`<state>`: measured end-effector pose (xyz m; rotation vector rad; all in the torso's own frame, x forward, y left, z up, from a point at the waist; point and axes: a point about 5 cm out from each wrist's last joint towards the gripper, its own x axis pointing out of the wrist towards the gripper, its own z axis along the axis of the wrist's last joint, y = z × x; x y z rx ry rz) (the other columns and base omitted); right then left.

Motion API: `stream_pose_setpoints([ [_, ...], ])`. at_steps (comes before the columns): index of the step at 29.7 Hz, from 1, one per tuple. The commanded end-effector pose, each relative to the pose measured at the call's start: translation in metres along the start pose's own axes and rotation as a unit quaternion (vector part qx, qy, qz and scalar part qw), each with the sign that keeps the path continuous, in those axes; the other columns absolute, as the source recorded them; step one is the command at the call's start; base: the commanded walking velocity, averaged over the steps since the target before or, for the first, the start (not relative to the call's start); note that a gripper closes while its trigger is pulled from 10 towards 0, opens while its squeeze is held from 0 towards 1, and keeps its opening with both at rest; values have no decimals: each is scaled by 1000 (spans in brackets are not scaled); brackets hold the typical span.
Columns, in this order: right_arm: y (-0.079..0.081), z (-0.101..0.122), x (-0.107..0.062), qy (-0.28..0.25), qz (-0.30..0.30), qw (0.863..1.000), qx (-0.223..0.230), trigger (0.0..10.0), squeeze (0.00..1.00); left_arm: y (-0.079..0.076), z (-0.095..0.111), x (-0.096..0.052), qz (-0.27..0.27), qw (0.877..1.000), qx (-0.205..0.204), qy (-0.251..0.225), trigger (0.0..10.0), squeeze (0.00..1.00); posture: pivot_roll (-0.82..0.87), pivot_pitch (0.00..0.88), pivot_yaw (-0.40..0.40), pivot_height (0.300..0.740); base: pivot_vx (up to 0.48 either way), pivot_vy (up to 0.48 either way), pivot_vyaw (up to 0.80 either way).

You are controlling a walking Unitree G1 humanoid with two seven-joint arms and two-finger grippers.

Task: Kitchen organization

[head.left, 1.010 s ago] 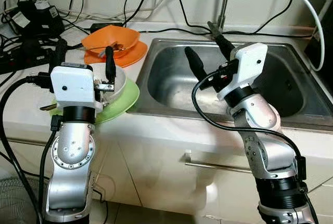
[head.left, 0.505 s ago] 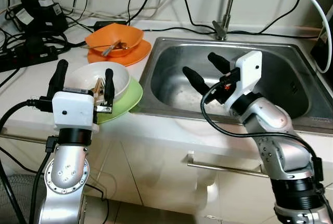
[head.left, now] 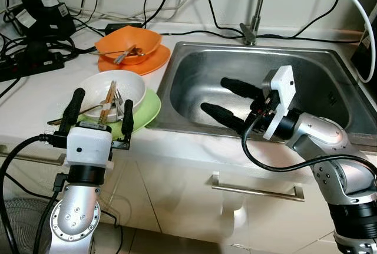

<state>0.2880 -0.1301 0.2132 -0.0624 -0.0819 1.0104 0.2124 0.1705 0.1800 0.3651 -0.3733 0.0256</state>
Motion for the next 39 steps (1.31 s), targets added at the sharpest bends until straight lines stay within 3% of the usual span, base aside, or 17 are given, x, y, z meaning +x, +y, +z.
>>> stream_pose_setpoints([
  [1, 4, 5, 3, -2, 23, 1000, -7, 10000, 0, 4, -2, 0, 1, 1000, 20, -1, 10000, 0, -58, 28, 36, 740, 0, 0, 0],
  [12, 11, 1, 6, -1, 34, 999, -6, 10000, 0, 7, 15, 11, 13, 999, 18, -35, 10000, 0, -52, 24, 36, 740, 0, 0, 0],
  [21, 14, 1, 7, 3, 58, 998, -4, 10000, 0, 6, -4, -10, -2, 999, 43, -1, 10000, 0, -47, 23, 24, 740, 0, 0, 0],
  [28, 15, 1, 8, 4, 62, 998, -5, 10000, 0, 4, -10, -15, -11, 998, 57, 2, 10000, 0, -47, 21, 21, 740, 0, 0, 0],
  [34, 16, 1, 10, 1, 60, 998, -7, 10000, 0, 4, -28, -14, -13, 997, 71, 16, 10000, 0, -50, 19, 22, 740, 0, 0, 0],
  [39, 16, 0, 10, 1, 57, 998, -10, 10000, 0, -1, -36, -12, -19, 998, 62, 22, 10000, 0, -58, 18, 23, 740, 0, 0, 0],
])
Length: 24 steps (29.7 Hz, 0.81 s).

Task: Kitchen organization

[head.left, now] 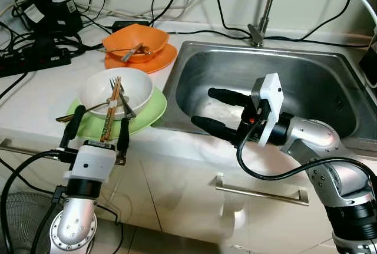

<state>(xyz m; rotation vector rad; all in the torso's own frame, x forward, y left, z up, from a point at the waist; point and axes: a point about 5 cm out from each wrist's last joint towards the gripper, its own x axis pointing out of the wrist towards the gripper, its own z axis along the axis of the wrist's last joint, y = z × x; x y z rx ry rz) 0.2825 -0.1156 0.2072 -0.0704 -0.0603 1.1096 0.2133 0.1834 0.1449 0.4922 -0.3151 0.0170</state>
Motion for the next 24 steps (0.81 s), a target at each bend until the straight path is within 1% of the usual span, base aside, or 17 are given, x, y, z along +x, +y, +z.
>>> stream_pose_setpoints([
  [1, 3, 5, 1, -7, 7, 1000, -15, 10000, 0, -2, -1, 2, 1, 1000, -1, -3, 10000, 0, -60, 18, 23, 740, 0, 0, 0],
  [6, 3, 5, 1, -7, 4, 1000, -17, 10000, 0, -3, -1, 7, 6, 1000, -5, -14, 10000, 0, -66, 18, 24, 740, 0, 0, 0],
  [7, 3, 5, 1, -7, 3, 1000, -17, 10000, 0, -3, 0, 7, 6, 1000, -6, -16, 9765, 0, -66, 18, 24, 740, 0, 0, 0],
  [9, 3, 5, 1, -6, 2, 1000, -18, 10000, 0, -3, 0, 8, 6, 1000, -7, -18, 9765, 0, -67, 18, 25, 740, 0, 0, 0],
  [10, 3, 5, 1, -7, 1, 1000, -18, 10000, 0, -4, 0, 8, 6, 1000, -8, -19, 7725, 0, -67, 17, 27, 740, 0, 0, 0],
  [11, 3, 5, 1, -7, 0, 1000, -19, 10000, 0, -4, 0, 9, 5, 1000, -9, -22, 6235, 0, -67, 17, 27, 740, 0, 0, 0],
  [12, 3, 5, 1, -7, 0, 1000, -19, 10000, 0, -4, 0, 9, 5, 1000, -9, -22, 6235, 0, -67, 17, 27, 740, 0, 0, 0],
  [13, 3, 5, 2, -9, -3, 1000, -21, 10000, 0, -4, 1, 10, 2, 1000, -11, -25, 1804, 0, -67, 16, 30, 740, 0, 0, 0],
  [15, 3, 4, 2, -9, -4, 1000, -21, 10000, 0, -4, 0, 10, 1, 1000, -12, -27, 1804, 0, -68, 15, 32, 740, 0, 0, 0],
  [16, 3, 4, 2, -9, -5, 1000, -22, 10000, 0, -4, 0, 10, -1, 1000, -14, -28, 0, 0, -68, 15, 32, 740, 0, 0, 0],
  [24, 4, 3, 2, -10, -9, 1000, -22, 10000, 0, -5, -1, 10, -3, 999, -20, -27, 0, 0, -72, 15, 35, 740, 0, 0, 0],
])
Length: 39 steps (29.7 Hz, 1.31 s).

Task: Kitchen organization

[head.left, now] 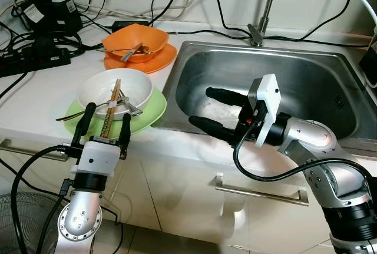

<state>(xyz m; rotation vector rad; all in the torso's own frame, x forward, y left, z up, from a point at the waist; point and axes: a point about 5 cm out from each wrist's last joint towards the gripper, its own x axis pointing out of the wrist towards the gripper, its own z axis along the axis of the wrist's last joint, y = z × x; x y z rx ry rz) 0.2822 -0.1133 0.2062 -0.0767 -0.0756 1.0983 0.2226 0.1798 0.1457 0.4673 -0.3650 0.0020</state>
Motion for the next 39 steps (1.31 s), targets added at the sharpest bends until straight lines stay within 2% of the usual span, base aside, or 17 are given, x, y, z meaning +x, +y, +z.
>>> stream_pose_setpoints([
  [1, 2, 4, 0, -6, -3, 1000, -16, 10000, 0, -2, -1, 1, -4, 1000, -8, -2, 0, 0, -71, 16, 35, 740, 0, 0, 0],
  [29, 4, 2, 0, -5, 3, 1000, -8, 10000, 0, 1, 2, 2, 1, 1000, -9, -6, 0, 0, -67, 17, 33, 740, 0, 0, 0],
  [39, 8, 1, -1, -1, 30, 1000, 1, 10000, 0, 4, 10, 7, 9, 1000, -8, -19, 0, 0, -62, 12, 33, 740, 0, 0, 0],
])
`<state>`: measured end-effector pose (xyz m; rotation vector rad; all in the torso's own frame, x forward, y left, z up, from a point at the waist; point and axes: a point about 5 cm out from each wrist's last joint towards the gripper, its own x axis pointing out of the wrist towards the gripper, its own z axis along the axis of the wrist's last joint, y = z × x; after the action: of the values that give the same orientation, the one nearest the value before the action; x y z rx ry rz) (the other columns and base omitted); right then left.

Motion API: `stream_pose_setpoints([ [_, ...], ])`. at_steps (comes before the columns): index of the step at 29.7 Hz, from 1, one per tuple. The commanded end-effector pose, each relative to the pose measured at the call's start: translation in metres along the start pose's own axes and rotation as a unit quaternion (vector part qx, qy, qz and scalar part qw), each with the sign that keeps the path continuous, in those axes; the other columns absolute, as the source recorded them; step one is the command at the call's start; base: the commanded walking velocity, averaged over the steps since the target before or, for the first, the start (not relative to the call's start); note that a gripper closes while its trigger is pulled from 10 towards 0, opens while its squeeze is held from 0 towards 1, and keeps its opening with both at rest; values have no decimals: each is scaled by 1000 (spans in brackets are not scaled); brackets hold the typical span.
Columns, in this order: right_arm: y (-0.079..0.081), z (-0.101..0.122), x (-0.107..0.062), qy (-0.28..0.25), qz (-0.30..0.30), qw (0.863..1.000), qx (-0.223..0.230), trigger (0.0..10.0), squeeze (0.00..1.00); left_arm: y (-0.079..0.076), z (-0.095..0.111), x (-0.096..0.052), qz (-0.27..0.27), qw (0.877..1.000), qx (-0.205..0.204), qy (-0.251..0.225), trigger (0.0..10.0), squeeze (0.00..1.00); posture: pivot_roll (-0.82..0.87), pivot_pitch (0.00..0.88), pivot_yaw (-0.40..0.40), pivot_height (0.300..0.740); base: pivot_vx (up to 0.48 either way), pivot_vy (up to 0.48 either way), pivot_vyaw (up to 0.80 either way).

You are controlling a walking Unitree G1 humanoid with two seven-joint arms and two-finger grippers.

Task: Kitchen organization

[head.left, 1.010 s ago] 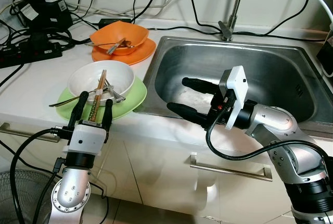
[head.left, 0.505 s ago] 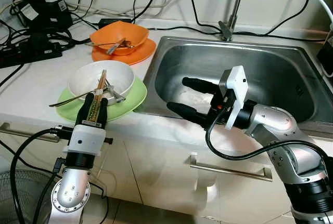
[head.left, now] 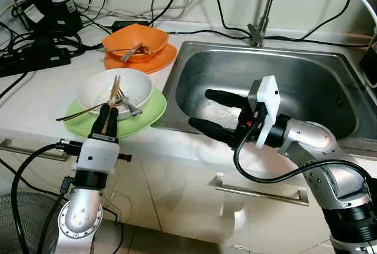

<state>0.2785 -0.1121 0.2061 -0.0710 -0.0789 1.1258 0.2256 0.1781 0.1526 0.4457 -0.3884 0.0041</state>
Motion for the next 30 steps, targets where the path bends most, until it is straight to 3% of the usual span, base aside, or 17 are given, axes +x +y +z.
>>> stream_pose_setpoints([
  [1, 5, 0, 0, 3, 18, 1000, 0, 10000, 0, 3, 5, 2, 3, 1000, 2, -9, 0, 0, -62, 12, 33, 740, 0, 0, 0],
  [9, 3, -1, 0, 4, 12, 1000, 3, 10000, 0, 5, 17, 7, -5, 999, 17, -39, 0, 0, -59, 13, 32, 740, 0, 0, 0],
  [13, -4, -1, 1, -5, -10, 1000, 19, 10000, 0, 7, 45, 19, -21, 994, 37, -101, 0, 0, -51, 13, 28, 740, 0, 0, 0],
  [17, -10, 0, 1, -20, -36, 998, 37, 10000, 0, 9, 65, 33, -18, 990, 29, -135, 0, 0, -51, 13, 28, 740, 0, 0, 0],
  [20, -23, 1, 1, -46, -103, 991, 70, 10000, 0, 12, 84, 53, -10, 988, -30, -153, 0, 0, -52, 12, 28, 740, 0, 0, 0],
  [21, -29, 1, 1, -59, -133, 985, 94, 10000, 0, 16, 87, 64, -1, 986, -87, -144, 0, 0, -54, 12, 28, 740, 0, 0, 0],
  [22, -29, 1, 1, -59, -133, 985, 94, 10000, 0, 16, 87, 64, -1, 986, -87, -144, 0, 0, -54, 12, 28, 740, 0, 0, 0],
  [23, -31, 1, 1, -64, -142, 982, 106, 10000, 0, 17, 88, 68, 0, 984, -114, -139, 0, 0, -54, 12, 28, 740, 0, 0, 0],
  [26, -40, 2, 0, -94, -182, 968, 147, 10000, 0, 28, 89, 89, 19, 964, -235, -126, 0, 0, -56, 11, 32, 740, 0, 0, 0],
  [28, -46, 3, 1, -116, -210, 955, 177, 10000, 0, 27, 89, 103, 3, 941, -317, -119, 0, 0, -60, 10, 35, 740, 0, 0, 0],
  [29, -46, 3, 1, -116, -210, 955, 177, 10000, 0, 27, 89, 103, 3, 941, -317, -119, 0, 0, -60, 10, 35, 740, 0, 0, 0],
  [30, -48, 3, 1, -126, -221, 949, 189, 10000, 0, 24, 85, 107, -4, 929, -356, -103, 0, 0, -61, 8, 40, 740, 0, 0, 0],
])
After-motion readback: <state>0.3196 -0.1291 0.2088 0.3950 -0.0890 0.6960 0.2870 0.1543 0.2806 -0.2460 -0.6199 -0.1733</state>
